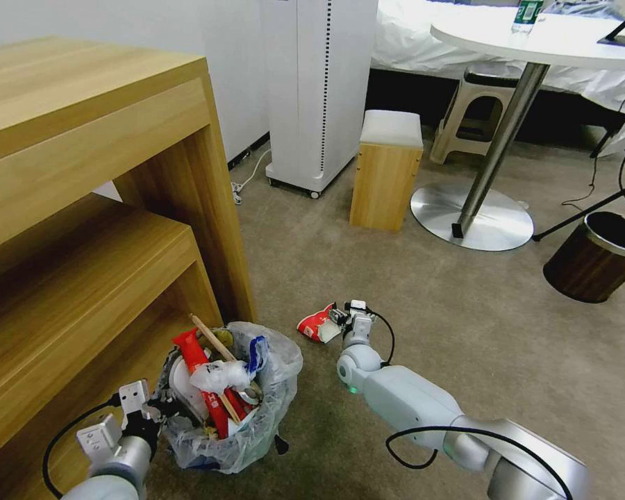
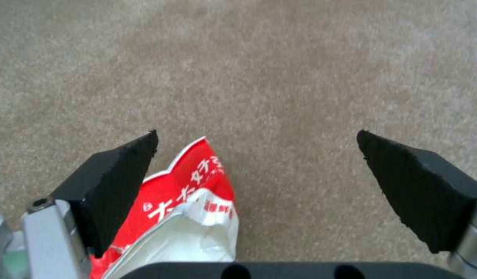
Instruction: Pick up the trash bin and place the garbage on the floor into it.
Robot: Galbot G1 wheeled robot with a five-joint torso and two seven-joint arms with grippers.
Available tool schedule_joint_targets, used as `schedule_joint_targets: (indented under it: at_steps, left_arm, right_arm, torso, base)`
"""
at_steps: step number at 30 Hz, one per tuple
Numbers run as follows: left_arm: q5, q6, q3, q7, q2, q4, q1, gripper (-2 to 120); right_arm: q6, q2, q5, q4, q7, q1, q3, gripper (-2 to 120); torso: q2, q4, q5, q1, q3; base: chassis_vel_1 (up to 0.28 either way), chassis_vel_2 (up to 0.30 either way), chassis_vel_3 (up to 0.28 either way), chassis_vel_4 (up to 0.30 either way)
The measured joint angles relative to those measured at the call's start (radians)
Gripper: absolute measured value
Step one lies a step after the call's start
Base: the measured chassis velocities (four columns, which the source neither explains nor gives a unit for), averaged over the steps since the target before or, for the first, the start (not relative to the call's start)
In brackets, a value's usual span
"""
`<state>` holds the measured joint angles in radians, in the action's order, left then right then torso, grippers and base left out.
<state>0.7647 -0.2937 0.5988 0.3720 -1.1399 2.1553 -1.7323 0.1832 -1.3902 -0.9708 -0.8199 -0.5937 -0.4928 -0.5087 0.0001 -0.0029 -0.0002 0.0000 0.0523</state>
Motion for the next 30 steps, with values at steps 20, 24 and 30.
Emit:
schedule_joint_targets:
  at_steps: [20,24,30]
  left_arm:
    - [-0.005,0.001,-0.006,0.000,-0.009,0.018,-0.015,1]
    - [-0.005,0.002,-0.005,0.000,-0.010,0.022,-0.017,1]
    - [-0.007,0.004,-0.009,-0.001,-0.014,0.027,-0.020,1]
  right_arm:
    - [-0.030,-0.134,-0.051,0.126,0.064,0.016,0.000,100]
    - [-0.030,-0.136,-0.047,0.135,0.069,0.013,0.004,97]
    - [-0.027,-0.136,-0.036,0.151,0.081,0.004,0.011,89]
  torso:
    - [0.000,0.0002,0.0001,0.000,0.000]
    - [0.000,0.0002,0.0001,0.000,0.000]
    - [0.000,0.0001,0.0001,0.000,0.000]
  base:
    - [0.000,0.000,0.000,0.000]
    - [0.000,0.000,0.000,0.000]
    - [0.000,0.000,0.000,0.000]
